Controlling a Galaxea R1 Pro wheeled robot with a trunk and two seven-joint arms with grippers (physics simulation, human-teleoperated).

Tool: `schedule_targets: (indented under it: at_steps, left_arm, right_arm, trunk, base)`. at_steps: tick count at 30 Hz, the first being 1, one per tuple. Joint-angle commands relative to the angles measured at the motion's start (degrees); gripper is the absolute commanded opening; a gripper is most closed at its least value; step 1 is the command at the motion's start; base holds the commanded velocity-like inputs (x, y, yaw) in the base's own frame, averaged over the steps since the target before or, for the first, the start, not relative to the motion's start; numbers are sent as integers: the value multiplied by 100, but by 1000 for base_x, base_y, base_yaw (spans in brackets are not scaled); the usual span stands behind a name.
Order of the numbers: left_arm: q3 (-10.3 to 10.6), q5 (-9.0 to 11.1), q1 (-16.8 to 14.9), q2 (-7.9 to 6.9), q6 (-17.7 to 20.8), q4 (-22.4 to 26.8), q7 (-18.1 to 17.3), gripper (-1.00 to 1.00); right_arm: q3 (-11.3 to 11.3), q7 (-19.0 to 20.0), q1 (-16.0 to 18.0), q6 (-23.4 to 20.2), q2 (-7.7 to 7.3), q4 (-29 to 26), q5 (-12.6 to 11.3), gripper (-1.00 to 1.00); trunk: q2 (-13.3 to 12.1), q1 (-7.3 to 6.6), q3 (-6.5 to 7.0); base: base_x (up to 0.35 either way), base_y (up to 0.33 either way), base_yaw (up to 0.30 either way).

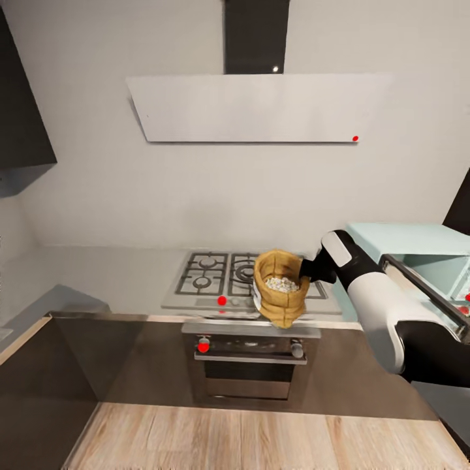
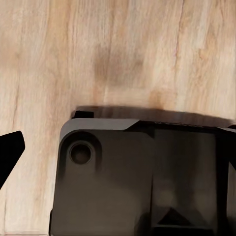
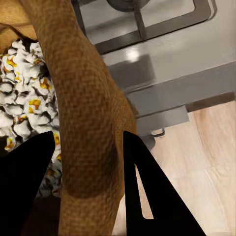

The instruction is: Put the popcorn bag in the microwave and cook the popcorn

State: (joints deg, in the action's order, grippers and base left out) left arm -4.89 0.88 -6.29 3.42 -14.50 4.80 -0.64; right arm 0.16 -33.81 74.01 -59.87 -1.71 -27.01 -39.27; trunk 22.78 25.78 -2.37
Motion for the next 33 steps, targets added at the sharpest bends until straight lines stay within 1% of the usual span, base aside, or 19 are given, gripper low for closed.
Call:
schedule_targets:
  at_steps: [1, 4, 8, 11, 12, 15, 27, 33]
  left_arm:
    - [-39, 9, -5, 2, -18, -5, -7, 100]
    - [-39, 9, -4, 7, -20, -5, -7, 100]
    - [-39, 8, -4, 10, -22, -5, -7, 100]
    - [-39, 8, -4, 10, -20, -5, -7, 100]
    - [-39, 8, -4, 10, -19, -5, -7, 100]
    - [-39, 8, -4, 10, -19, -5, -7, 100]
    - [-39, 8, -4, 10, -18, -5, -7, 100]
    - [-45, 8, -4, 10, -21, -5, -7, 100]
  right_arm:
    - [2, -42, 1, -13, 1, -6, -54, -100]
    - [8, -16, -15, -13, 14, -10, -55, -100]
    - [11, 3, -11, -13, 82, -19, -60, -100]
    - [-15, 32, -13, -13, 99, -23, -68, -100]
    - [-149, 51, -25, -13, 100, -23, -71, -100]
    - [-282, 57, -49, -13, 82, -20, -62, -100]
    - [-254, 16, -79, -13, 81, -13, -21, -100]
    - [-248, 15, -80, -13, 91, -7, -13, -100]
  trunk:
    - [14, 0, -14]
    - [14, 0, -14]
    - [14, 0, -14]
    - [14, 0, -14]
    - [14, 0, -14]
    - [14, 0, -14]
    - [14, 0, -14]
    - [14, 0, -14]
  base:
    - [-314, -2, 0]
    - [-334, -1, 0]
    - [-342, 0, 0]
    - [-342, 0, 0]
    - [-342, -34, 0]
    - [-342, -62, 0]
    - [-342, -92, 0]
    - [-330, -168, 0]
